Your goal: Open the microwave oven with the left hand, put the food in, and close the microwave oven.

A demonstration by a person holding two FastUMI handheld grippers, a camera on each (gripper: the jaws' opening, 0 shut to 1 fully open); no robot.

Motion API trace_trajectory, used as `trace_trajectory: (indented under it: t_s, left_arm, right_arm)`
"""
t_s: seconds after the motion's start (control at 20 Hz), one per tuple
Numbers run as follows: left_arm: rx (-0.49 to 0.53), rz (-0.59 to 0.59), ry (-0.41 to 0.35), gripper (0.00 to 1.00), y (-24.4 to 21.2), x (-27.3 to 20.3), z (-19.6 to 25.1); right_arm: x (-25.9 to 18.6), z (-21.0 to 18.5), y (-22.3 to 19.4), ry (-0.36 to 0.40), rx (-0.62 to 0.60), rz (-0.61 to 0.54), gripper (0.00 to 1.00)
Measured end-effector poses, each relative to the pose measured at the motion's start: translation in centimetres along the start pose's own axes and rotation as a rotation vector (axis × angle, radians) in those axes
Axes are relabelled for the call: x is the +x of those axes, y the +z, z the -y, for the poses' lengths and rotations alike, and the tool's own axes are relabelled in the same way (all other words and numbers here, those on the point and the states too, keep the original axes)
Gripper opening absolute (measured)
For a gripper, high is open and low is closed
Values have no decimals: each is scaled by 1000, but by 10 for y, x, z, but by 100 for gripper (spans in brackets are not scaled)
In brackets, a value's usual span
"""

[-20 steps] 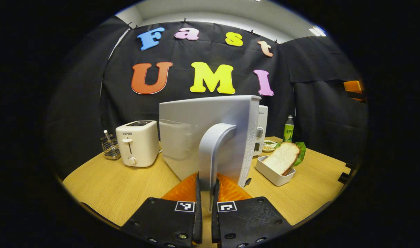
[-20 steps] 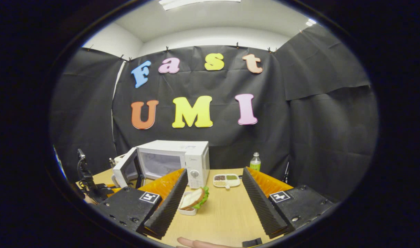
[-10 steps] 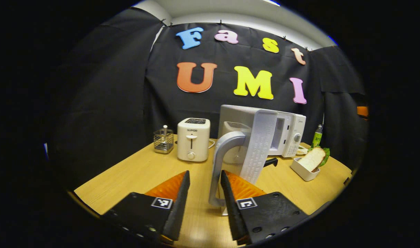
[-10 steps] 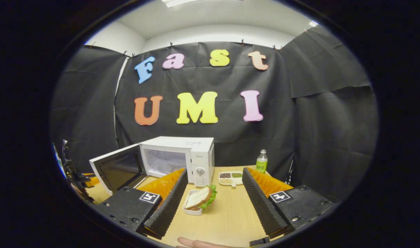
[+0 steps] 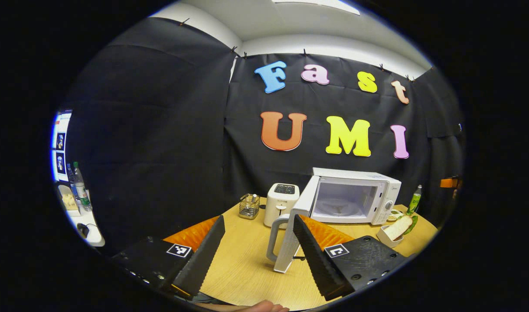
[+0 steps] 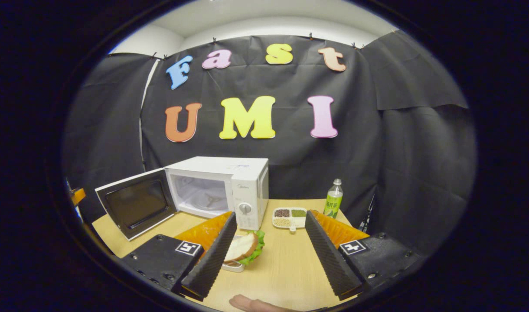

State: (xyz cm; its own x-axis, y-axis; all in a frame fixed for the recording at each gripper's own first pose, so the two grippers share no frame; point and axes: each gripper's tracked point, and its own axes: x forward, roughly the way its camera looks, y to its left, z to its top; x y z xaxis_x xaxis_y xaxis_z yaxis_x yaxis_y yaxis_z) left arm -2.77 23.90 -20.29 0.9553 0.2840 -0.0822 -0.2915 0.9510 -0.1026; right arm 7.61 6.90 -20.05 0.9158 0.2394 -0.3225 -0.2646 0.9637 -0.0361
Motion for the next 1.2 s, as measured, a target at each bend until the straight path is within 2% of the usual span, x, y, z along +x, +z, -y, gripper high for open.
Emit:
trace_trajectory:
  t_s: [0.05, 0.1, 0.15, 0.25, 0.4, 0.45, 0.55, 0.6, 0.7, 0.75, 0.8, 0.9, 0.95, 1.0, 1.05, 1.1, 1.15, 1.2]
  left_arm:
    - [-1, 16, 12, 95, 10, -2, 3]
    - [-3, 26, 9, 95, 18, -5, 10]
    - [-5, 33, -3, 95, 23, -8, 20]
    - [3, 62, -14, 95, 33, -9, 36]
    - [13, 101, -14, 95, 44, -3, 61]
    - [17, 88, -36, 95, 40, -2, 75]
    - [43, 68, -69, 95, 36, 2, 96]
    - [61, 62, -67, 95, 35, 7, 100]
    - [78, 59, -45, 95, 37, 12, 107]
    - [81, 58, -52, 95, 37, 11, 113]
    - [79, 55, -59, 84, 38, 10, 118]
    - [70, 48, -74, 84, 38, 10, 126]
    - [63, 42, -79, 84, 37, 8, 128]
    - [58, 26, -91, 95, 35, 8, 131]
    - [56, 14, -102, 95, 33, 6, 136]
    - [57, 16, -102, 84, 35, 5, 135]
    - [63, 24, -100, 95, 38, 3, 134]
    - [69, 28, -100, 84, 39, 0, 134]
  right_arm:
    - [8, 4, -2, 11, 3, -28, 92]
    - [18, 7, -5, 20, 4, -58, 100]
    - [29, 9, -7, 38, -7, -91, 92]
    - [50, 17, -20, 67, -20, -171, 92]
    - [82, 18, -39, 162, 15, -319, 92]
    - [91, 16, -46, 193, 43, -368, 100]
    - [103, 8, -61, 258, 99, -459, 100]
    - [110, 5, -69, 294, 121, -505, 93]
    - [125, -3, -88, 348, 184, -590, 92]
    - [128, -6, -96, 370, 226, -632, 86]
    - [132, -9, -103, 393, 270, -668, 97]
    - [140, -13, -113, 431, 365, -725, 95]
    - [143, -17, -117, 449, 410, -752, 82]
    - [148, -19, -121, 464, 457, -777, 82]
    - [151, -24, -125, 478, 494, -803, 79]
    - [152, -26, -130, 483, 523, -830, 77]
    - [155, -27, -134, 486, 549, -844, 75]
    - [157, -30, -137, 489, 578, -858, 82]
